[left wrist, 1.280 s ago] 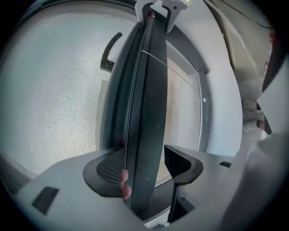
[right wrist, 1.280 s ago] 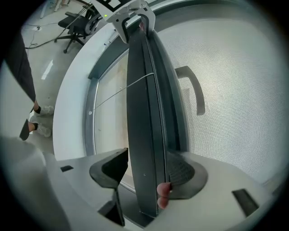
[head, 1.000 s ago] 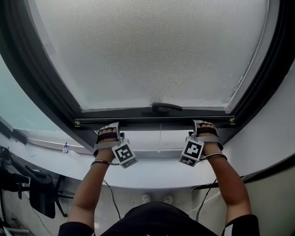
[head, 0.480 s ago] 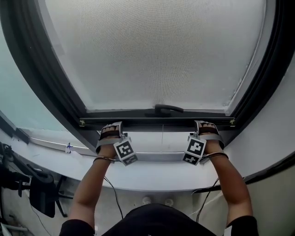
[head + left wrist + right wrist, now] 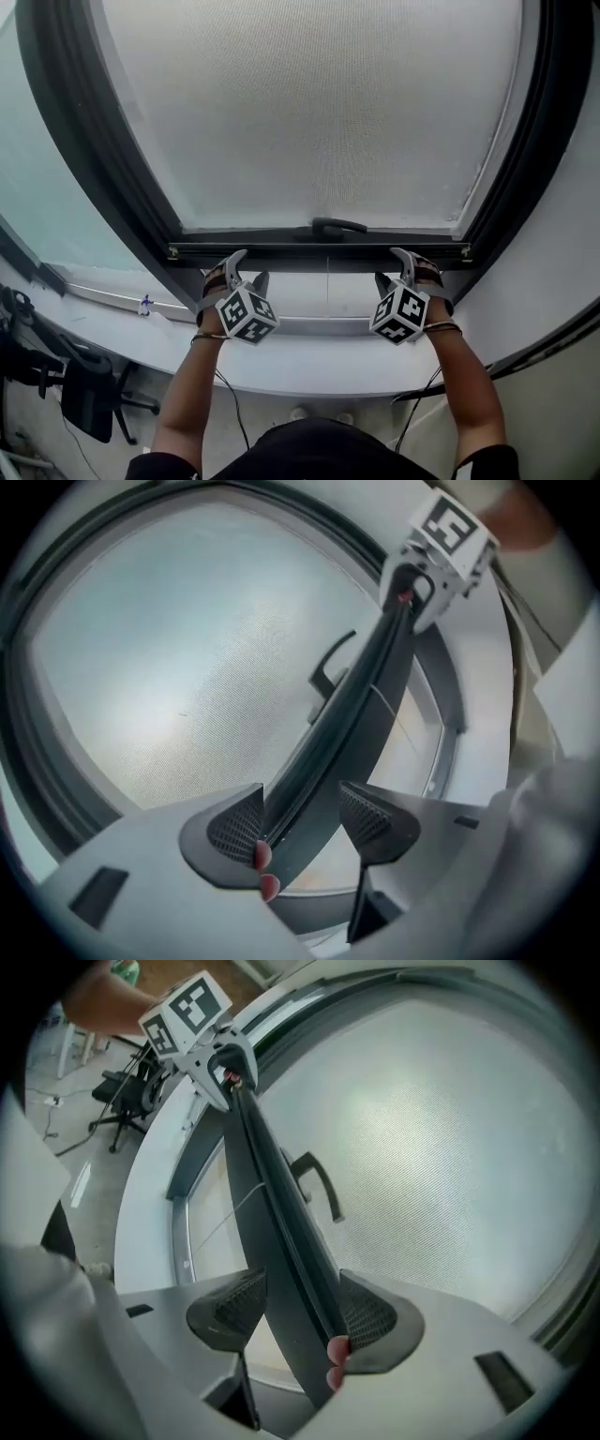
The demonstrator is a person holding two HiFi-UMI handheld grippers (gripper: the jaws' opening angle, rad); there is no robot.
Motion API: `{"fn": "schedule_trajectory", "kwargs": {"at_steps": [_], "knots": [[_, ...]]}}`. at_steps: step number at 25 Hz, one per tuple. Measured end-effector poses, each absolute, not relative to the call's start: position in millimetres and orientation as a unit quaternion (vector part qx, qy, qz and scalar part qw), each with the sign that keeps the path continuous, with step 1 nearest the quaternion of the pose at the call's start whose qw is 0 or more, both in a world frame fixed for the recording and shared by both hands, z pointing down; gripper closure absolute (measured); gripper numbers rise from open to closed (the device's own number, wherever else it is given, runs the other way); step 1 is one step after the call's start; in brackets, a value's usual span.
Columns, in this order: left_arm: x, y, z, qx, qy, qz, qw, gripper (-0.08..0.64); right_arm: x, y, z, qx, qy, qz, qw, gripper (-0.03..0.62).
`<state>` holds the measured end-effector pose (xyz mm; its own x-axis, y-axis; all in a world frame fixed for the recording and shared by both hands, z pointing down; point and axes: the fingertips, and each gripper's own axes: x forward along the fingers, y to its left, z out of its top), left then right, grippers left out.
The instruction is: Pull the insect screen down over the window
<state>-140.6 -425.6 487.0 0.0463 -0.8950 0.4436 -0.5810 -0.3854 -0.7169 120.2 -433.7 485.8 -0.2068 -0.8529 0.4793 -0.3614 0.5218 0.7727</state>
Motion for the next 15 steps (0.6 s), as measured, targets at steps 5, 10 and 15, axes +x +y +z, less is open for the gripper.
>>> {"fn": "schedule_trajectory", "kwargs": {"at_steps": [5,10,15], "knots": [[-119.0,-402.6,462.1,-0.756,0.554,-0.328,0.116,0.315,98.4,-400.1,452.8,0.434,-0.787,-0.234,0.37,0.368],[-106.4,-377.2,441.7,-0.762,0.588,-0.25,0.102,0.439,91.9,-380.9,436.7,0.459,-0.805,-0.243,0.288,0.465],[-98.5,-357.2,441.8,-0.758,0.603,-0.23,0.093,0.536,90.2,-364.3,424.9,0.486,-0.812,-0.229,0.23,0.586]]}}
